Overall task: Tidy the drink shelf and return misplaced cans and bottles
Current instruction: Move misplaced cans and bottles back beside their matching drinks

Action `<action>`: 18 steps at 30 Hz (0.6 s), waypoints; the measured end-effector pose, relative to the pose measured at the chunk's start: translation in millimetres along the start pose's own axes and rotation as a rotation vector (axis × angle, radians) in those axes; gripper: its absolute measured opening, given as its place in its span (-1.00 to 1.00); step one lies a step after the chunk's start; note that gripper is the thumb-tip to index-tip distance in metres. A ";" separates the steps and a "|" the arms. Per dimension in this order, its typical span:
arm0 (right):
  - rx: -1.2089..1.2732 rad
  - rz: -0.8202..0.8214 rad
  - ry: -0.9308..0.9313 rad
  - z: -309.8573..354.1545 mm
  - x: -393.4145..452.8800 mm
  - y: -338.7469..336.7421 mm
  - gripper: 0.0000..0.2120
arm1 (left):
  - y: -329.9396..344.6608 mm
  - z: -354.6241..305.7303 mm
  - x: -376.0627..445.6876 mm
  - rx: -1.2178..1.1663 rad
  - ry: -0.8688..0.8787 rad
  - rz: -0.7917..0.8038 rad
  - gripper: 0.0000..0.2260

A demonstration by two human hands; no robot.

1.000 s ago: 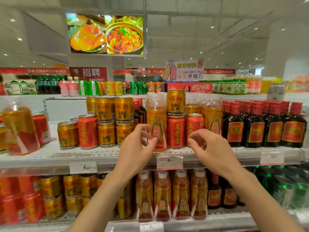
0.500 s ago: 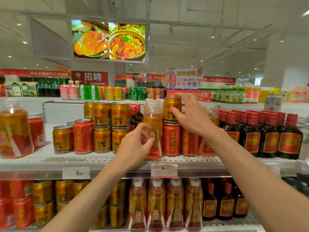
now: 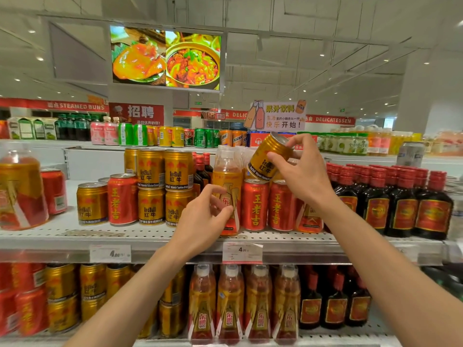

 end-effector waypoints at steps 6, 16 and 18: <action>0.205 0.039 0.148 -2.6 -35.1 -29.0 -0.73 | 14.6 -21.4 -7.3 -0.096 0.056 0.065 -0.31; 0.291 0.163 0.419 -54.2 -101.5 -29.5 -0.63 | 35.8 -24.0 -32.8 -0.114 0.089 0.181 -0.51; 0.306 0.169 0.419 -51.4 -107.3 -27.0 -0.68 | 31.5 -18.5 -36.8 -0.119 0.083 0.173 -0.54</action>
Point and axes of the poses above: each hand's wrist, its own x-axis towards the middle knuckle, its own y-axis out of the palm, z = x × y, the point moved 7 cm from there along x, towards the middle knuckle, and after that the axes turned 13 degrees about -z, right-handed, at the moved point
